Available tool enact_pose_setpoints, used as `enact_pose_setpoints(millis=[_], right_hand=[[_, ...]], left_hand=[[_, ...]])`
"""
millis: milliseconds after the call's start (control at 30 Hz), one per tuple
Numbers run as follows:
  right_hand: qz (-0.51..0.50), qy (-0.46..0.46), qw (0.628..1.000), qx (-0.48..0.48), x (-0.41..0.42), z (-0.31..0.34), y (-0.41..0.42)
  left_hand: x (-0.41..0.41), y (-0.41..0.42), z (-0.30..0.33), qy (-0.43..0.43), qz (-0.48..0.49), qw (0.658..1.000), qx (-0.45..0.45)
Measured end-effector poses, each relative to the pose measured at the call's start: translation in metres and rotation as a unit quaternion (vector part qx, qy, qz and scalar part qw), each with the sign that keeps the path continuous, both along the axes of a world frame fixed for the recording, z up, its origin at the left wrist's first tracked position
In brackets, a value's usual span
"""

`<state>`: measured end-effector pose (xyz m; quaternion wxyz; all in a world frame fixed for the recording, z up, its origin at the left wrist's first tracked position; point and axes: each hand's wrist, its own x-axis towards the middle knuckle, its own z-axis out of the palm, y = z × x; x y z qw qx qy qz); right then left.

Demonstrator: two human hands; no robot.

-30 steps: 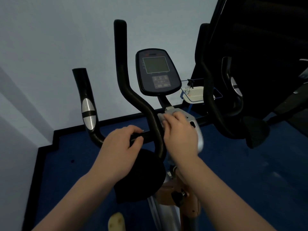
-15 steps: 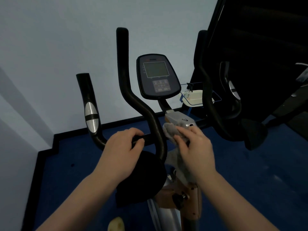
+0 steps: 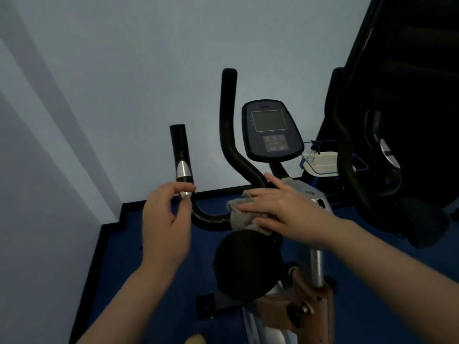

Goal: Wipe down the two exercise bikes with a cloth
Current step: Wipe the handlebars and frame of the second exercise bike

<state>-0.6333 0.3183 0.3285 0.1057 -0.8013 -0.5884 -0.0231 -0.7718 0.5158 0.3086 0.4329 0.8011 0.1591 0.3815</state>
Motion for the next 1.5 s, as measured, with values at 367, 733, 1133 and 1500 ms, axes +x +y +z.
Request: enact_pose_setpoints(millis=[367,733,1133,1500], right_hand=[[0.017,-0.035,0.991,-0.128,0.004,0.013,0.029],[-0.172,0.186,0.96,-0.121,-0.032,0.007,0.061],[-0.446,0.051,0.889,-0.085,-0.111,-0.004,0.15],[-0.526,0.087,0.822,0.198,-0.148,-0.039,0.208]], left_hand=[[0.002,0.026,-0.008,0.084,-0.108,0.98,0.147],[0.019,0.09,-0.003,0.033,-0.238,0.961,0.139],[0.046,0.15,0.0,0.034,-0.419,0.899,0.126],[0.061,0.139,0.001,-0.017,-0.379,0.925,0.028]])
